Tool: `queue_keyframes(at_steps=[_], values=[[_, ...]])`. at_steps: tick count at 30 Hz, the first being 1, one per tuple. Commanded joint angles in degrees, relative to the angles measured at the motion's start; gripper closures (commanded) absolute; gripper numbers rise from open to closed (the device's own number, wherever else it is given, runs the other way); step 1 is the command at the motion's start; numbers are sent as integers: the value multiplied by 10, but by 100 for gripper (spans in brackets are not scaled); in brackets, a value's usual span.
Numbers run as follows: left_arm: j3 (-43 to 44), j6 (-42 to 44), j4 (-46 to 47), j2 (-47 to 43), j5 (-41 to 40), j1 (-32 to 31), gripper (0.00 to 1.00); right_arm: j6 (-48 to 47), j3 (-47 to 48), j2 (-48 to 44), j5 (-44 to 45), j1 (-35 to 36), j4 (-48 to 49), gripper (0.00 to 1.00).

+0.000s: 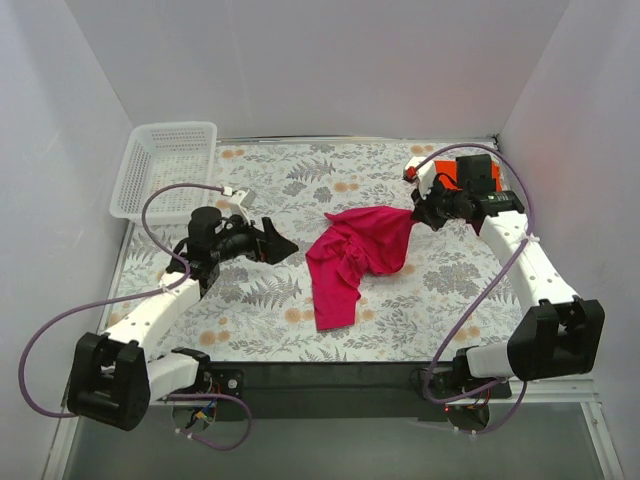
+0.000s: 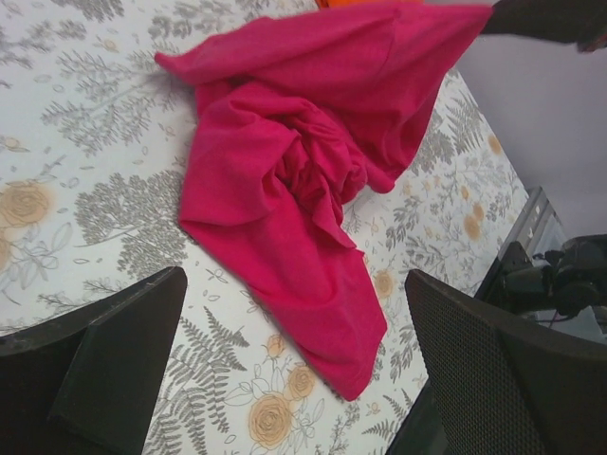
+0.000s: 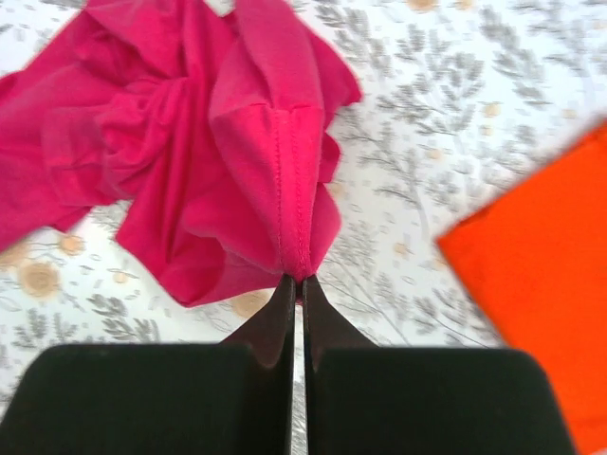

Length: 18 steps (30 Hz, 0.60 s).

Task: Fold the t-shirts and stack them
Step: Flatten the tshirt out

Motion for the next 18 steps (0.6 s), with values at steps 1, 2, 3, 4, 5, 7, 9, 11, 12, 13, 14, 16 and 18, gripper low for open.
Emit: queue_keyframes(at_steps=[1, 2, 3, 4, 5, 7, 9, 11, 12, 13, 14, 16, 18], values=[[22, -1, 5, 27, -19, -36, 8, -36, 15, -29, 82, -5, -2, 99], [33, -4, 5, 49, -26, -44, 9, -40, 14, -31, 90, -8, 0, 99], [40, -8, 5, 60, -43, -61, 10, -44, 15, -34, 96, -15, 0, 99], [46, -14, 6, 85, -55, -71, 10, -45, 13, -37, 100, -17, 0, 99], [62, -15, 6, 97, -68, -92, 11, -46, 11, -39, 99, -20, 0, 99], [77, -17, 9, 125, -112, -113, 11, -45, 8, -43, 91, -25, 0, 99], [109, -14, 14, 174, -138, -128, 11, -44, -1, -44, 88, -28, 1, 99], [137, -7, 16, 208, -171, -130, 11, -41, -11, -45, 86, -30, 3, 99], [151, -2, 20, 246, -181, -130, 12, -41, -19, -46, 87, -31, 5, 99], [184, 4, 21, 266, -189, -130, 12, -38, -24, -48, 85, -32, 5, 99], [201, 24, 21, 288, -192, -130, 12, -37, -28, -49, 85, -34, 7, 99], [255, 42, 19, 349, -179, -130, 14, -35, -39, -53, 77, -39, 10, 99], [289, 70, 19, 383, -150, -130, 17, -33, -42, -55, 71, -42, 12, 99]])
